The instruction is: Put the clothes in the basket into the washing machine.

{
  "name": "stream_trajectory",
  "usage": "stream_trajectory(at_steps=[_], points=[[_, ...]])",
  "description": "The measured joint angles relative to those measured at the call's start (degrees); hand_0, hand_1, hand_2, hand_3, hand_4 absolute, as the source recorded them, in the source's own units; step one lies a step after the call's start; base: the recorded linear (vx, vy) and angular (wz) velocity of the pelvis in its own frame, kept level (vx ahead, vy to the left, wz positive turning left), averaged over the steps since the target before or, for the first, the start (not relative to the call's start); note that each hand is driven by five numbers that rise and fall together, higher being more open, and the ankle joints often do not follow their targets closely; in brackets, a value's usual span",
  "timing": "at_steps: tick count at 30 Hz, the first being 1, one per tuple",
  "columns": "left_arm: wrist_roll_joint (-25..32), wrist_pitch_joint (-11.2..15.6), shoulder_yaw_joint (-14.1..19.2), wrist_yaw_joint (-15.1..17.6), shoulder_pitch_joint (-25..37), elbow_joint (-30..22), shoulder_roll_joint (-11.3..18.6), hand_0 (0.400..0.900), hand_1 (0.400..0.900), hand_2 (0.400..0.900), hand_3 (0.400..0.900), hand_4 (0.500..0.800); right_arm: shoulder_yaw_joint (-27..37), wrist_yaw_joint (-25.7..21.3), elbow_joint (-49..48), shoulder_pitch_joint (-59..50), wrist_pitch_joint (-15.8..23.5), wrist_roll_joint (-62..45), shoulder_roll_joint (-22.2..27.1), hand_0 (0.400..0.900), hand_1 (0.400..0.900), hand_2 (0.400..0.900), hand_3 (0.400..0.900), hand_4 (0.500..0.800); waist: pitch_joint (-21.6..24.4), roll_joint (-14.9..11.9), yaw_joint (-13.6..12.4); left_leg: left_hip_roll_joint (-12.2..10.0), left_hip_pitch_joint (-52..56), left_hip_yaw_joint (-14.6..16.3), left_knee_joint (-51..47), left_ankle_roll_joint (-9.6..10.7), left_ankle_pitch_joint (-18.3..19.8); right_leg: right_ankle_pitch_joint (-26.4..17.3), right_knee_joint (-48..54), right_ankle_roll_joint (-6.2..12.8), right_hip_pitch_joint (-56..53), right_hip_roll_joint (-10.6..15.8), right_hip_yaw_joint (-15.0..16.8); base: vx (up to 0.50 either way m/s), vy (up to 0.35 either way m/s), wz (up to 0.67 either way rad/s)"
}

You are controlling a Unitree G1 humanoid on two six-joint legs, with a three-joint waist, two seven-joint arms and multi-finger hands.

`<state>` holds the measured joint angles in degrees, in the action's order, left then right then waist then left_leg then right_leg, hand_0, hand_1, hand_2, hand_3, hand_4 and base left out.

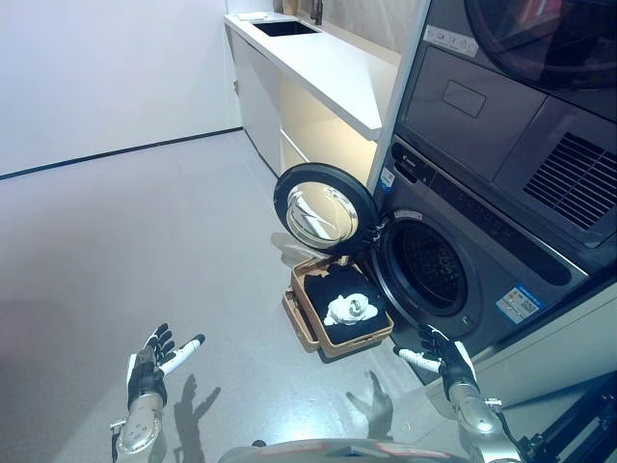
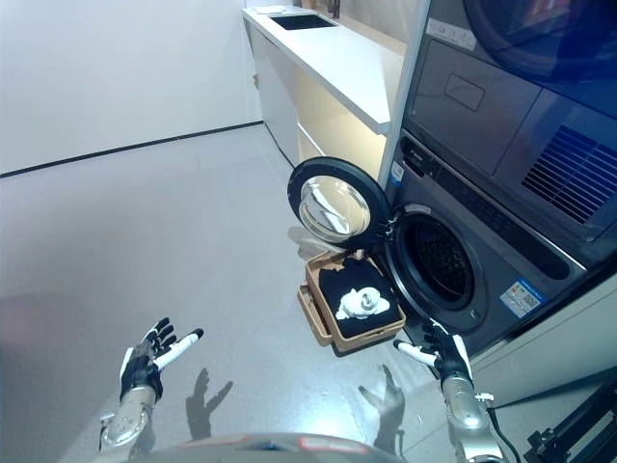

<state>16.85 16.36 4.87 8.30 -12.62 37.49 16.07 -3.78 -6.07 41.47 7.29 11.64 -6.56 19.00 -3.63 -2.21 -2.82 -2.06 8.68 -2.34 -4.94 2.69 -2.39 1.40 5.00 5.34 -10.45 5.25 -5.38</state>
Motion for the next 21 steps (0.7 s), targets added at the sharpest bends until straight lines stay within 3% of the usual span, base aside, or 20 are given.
stream_trajectory(at_steps=[21], points=[[0.1,0.0,0.0,0.0,0.0,0.0,0.0,0.9,0.9,0.9,0.9,0.8,0.0,0.0,0.0,0.0,0.0,0.0,0.0,0.9,0.9,0.9,0.9,0.8,0.0,0.0,0.0,0.0,0.0,0.1,0.0,0.0,0.0,0.0,0.0,0.0,0.0,0.0,0.0,0.0,0.0,0.0]])
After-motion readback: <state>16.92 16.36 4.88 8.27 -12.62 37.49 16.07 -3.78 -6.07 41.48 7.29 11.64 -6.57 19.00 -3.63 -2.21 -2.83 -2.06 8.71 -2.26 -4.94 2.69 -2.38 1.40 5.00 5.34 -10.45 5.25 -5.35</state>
